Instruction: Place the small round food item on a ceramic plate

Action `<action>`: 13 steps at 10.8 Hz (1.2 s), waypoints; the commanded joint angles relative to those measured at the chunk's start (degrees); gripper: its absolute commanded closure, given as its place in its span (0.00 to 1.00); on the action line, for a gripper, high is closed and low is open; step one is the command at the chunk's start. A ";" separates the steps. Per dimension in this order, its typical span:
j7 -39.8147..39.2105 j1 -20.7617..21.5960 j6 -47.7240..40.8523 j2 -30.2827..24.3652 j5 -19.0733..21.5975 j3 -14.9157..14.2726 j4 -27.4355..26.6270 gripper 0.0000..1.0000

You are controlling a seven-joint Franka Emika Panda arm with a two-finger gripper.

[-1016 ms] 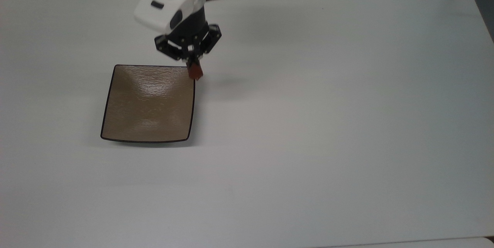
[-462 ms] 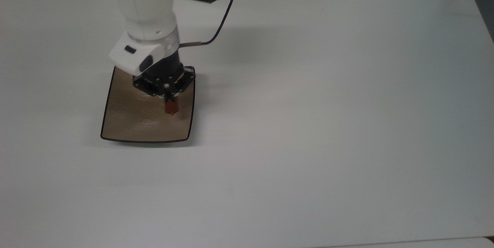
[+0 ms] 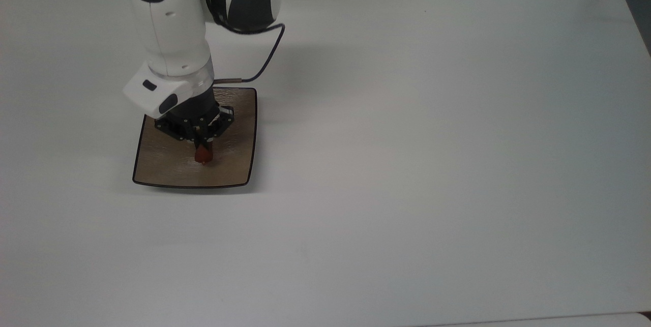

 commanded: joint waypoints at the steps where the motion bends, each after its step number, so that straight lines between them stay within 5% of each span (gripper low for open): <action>1: 0.10 0.31 3.11 0.72 -0.07 -0.71 -1.92 0.93; 2: 0.10 0.04 3.11 0.72 -0.24 -0.80 -2.09 0.88; 3: 0.45 -0.05 3.11 0.72 -0.15 -0.80 -2.35 0.66; 4: 0.72 -0.05 2.94 0.63 0.11 -0.89 -2.36 0.01; 10: 0.81 0.04 -2.92 -4.63 0.37 -0.89 -1.83 0.00; 13: 0.98 0.48 -13.02 -13.75 0.90 -0.97 -1.83 0.00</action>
